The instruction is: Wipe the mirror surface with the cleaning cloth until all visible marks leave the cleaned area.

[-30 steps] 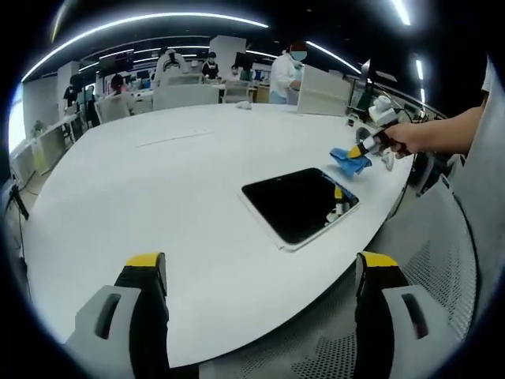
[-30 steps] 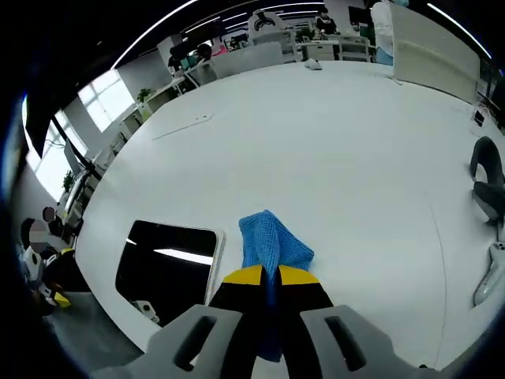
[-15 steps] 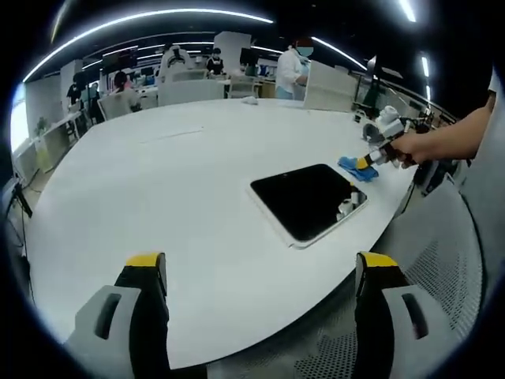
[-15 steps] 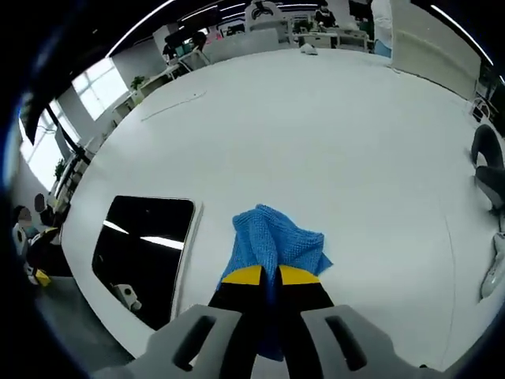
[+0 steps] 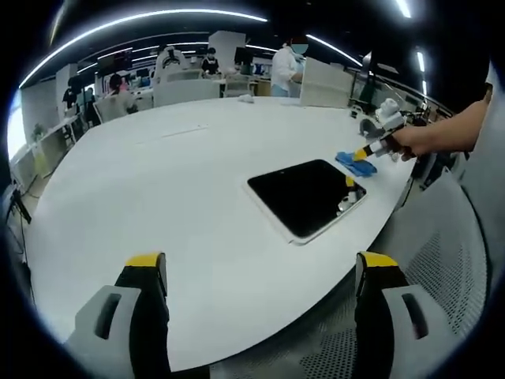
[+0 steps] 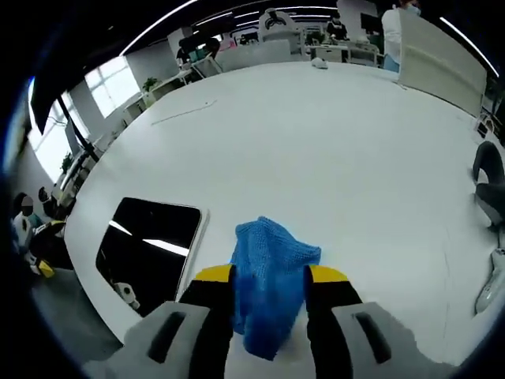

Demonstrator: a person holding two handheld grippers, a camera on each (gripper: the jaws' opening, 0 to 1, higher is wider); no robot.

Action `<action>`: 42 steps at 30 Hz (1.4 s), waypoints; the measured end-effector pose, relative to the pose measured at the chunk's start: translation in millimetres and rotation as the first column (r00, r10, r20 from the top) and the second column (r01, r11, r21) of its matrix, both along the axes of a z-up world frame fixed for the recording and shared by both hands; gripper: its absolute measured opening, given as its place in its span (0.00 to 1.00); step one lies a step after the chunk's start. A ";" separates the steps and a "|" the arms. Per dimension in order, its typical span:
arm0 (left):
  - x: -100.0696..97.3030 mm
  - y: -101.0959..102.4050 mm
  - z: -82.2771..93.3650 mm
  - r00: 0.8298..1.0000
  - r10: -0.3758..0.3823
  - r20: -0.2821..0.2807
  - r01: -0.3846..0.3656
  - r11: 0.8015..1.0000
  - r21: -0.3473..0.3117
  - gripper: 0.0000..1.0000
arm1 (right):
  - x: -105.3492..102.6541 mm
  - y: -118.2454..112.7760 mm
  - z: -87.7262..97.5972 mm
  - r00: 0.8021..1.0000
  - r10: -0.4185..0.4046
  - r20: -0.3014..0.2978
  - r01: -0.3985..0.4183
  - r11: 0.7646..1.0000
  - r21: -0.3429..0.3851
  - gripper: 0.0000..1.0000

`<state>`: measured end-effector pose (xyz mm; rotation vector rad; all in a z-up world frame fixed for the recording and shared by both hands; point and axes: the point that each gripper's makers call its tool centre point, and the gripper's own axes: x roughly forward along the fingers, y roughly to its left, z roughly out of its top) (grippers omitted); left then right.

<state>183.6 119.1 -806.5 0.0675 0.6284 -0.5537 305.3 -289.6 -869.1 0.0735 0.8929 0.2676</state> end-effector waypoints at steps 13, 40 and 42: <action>4.5 9.8 -6.1 0.998 0.056 -0.016 -0.056 0.998 -0.006 0.99 | -29.5 -41.2 44.6 0.976 0.088 0.198 -0.104 0.992 0.072 0.94; 6.2 20.1 -5.8 0.996 0.085 0.034 -0.085 0.996 0.007 0.99 | -70.6 -78.5 46.5 0.952 0.163 0.260 -0.177 0.984 0.031 0.98; 6.8 22.2 -6.6 0.996 0.088 0.034 -0.088 0.996 0.006 0.99 | -70.4 -77.9 44.7 0.955 0.150 0.254 -0.168 0.985 0.047 0.98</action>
